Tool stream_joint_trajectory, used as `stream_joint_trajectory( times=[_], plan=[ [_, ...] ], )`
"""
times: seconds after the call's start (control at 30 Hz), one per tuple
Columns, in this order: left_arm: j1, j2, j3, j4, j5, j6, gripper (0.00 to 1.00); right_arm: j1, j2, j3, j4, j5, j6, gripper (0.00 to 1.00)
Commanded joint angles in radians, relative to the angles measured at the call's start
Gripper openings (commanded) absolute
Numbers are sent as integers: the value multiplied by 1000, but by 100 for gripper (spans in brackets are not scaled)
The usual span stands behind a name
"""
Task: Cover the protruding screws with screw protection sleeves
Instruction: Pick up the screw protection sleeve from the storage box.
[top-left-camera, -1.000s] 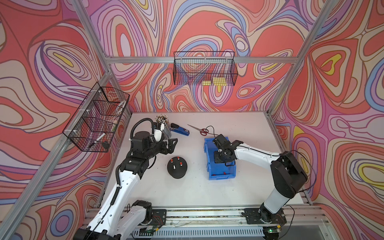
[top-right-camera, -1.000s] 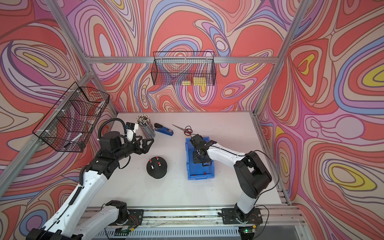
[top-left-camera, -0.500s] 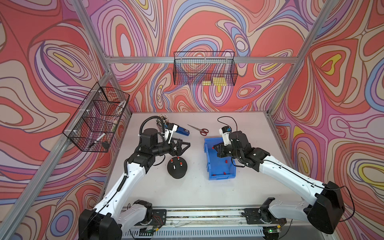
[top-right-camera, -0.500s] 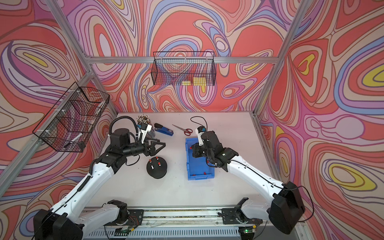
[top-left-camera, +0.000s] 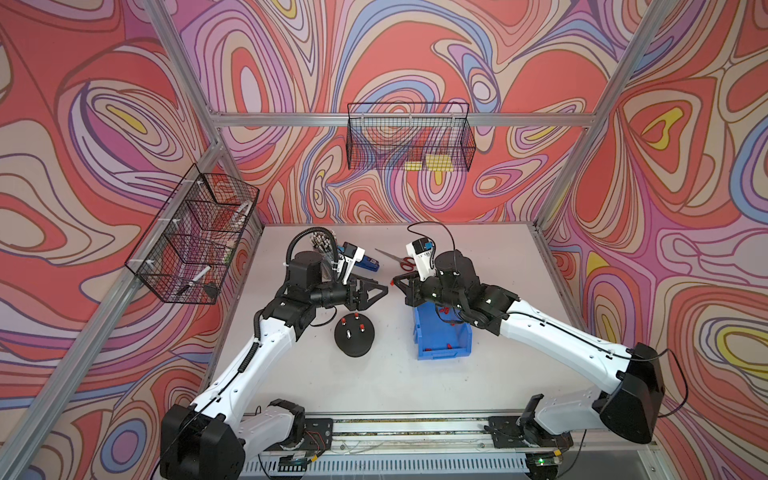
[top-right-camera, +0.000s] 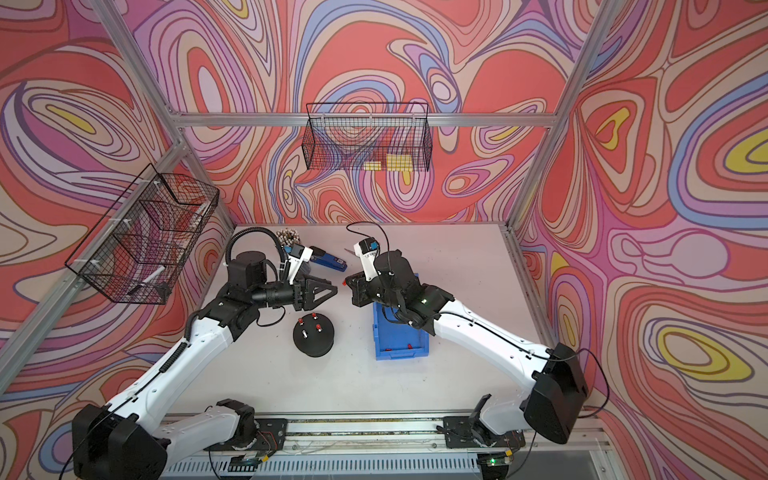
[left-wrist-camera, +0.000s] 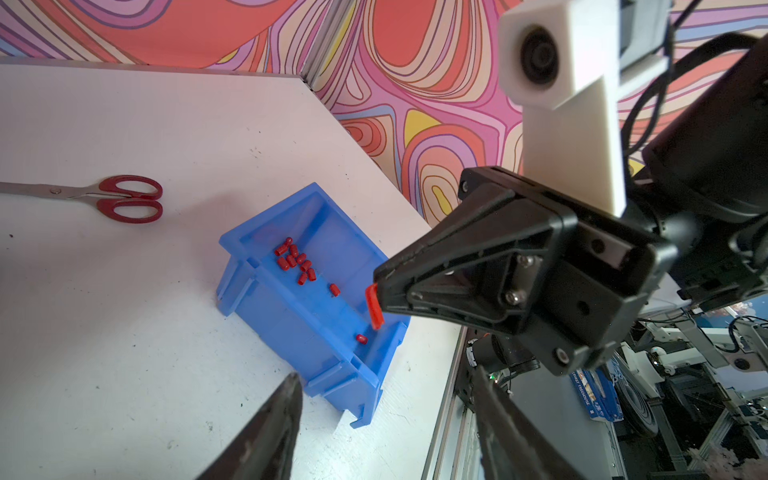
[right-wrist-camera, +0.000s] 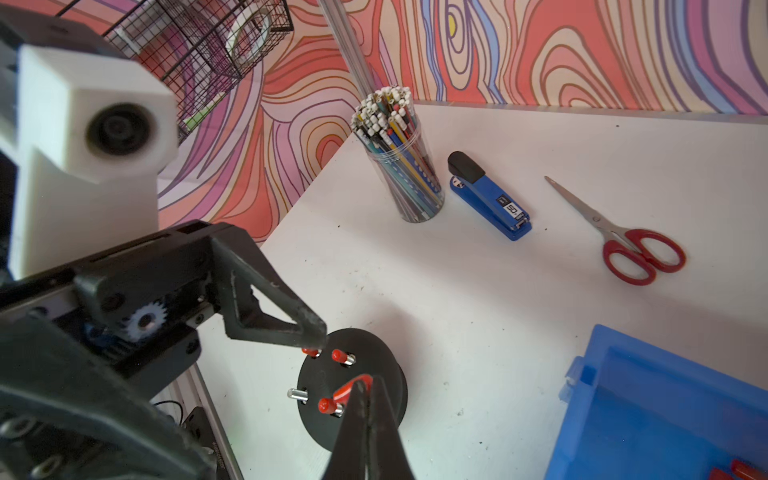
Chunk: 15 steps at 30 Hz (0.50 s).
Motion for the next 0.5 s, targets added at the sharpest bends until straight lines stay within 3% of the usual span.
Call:
stream_joint_trajectory(
  times=[0.0,0.13,0.33,0.47],
  plan=[
    [-6,10,31,-24,15,16,60,14,17,28,16,-15,4,0],
    [-5,19,37,-32,15,13,51,26,25,37,20,-26,5,0],
    [-6,28,44,-35,23,8,28,33,26,41,16,-23,1,0],
    [-6,31,45,-36,23,9,24,35,29,41,17,-31,2,0]
  ],
)
